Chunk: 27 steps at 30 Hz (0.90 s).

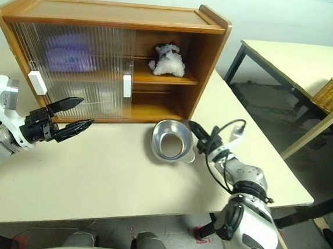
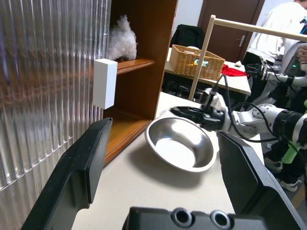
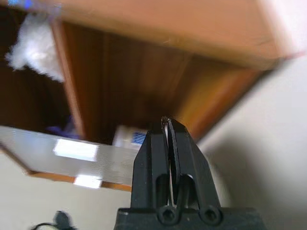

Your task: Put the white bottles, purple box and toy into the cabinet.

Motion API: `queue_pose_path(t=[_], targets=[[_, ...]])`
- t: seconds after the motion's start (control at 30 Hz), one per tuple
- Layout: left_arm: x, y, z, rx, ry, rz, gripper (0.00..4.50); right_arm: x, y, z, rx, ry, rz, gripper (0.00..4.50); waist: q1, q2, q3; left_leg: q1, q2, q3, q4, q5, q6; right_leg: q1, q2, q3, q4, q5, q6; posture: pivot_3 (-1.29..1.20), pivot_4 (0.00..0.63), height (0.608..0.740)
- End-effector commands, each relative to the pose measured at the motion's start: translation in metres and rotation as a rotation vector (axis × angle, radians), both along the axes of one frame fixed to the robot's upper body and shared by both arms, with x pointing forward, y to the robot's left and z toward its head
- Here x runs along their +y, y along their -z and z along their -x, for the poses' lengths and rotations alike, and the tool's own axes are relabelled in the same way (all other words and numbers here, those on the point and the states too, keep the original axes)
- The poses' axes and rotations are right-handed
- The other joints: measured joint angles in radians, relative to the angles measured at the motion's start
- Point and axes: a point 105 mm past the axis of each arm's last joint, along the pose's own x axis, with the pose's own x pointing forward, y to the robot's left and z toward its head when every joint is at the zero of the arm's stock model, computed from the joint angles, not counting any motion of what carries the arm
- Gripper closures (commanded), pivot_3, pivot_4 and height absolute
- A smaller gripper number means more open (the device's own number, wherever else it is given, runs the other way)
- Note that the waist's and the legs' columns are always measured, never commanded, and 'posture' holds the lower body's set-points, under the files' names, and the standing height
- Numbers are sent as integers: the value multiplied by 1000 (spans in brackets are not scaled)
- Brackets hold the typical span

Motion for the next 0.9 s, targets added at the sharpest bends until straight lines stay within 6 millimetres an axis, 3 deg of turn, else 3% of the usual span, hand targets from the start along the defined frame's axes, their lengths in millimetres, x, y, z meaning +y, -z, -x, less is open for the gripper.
queue_pose_path(t=[0.03, 0.27, 0.53, 0.9], targets=[[-1, 2, 1, 2, 2, -18, 0, 17, -24, -9, -47, 4, -33, 4465, 2, 0, 0, 0, 1, -1, 0, 0, 0, 0, 3, 0, 0, 0, 0, 50, 15, 740], [0, 2, 1, 2, -2, -21, 0, 41, -41, -13, -72, 7, -70, 4465, 18, 1, 1, -1, 1, -4, -5, -2, 2, -2, 6, 0, 0, -1, 3, 55, 15, 740], [0, 2, 1, 0, -6, -18, 0, 31, -39, -23, -57, 118, -82, 4465, 18, 1, 0, -1, 2, -5, -7, -4, 3, -3, 5, 0, 0, 0, 0, 59, 15, 740], [-1, -1, 1, -5, -3, -23, 0, 35, -33, -48, -2, 271, -209, 4465, 17, 1, 0, 0, 6, -7, -8, -4, 3, -5, 9, -1, 2, 0, 1, 57, 16, 740]])
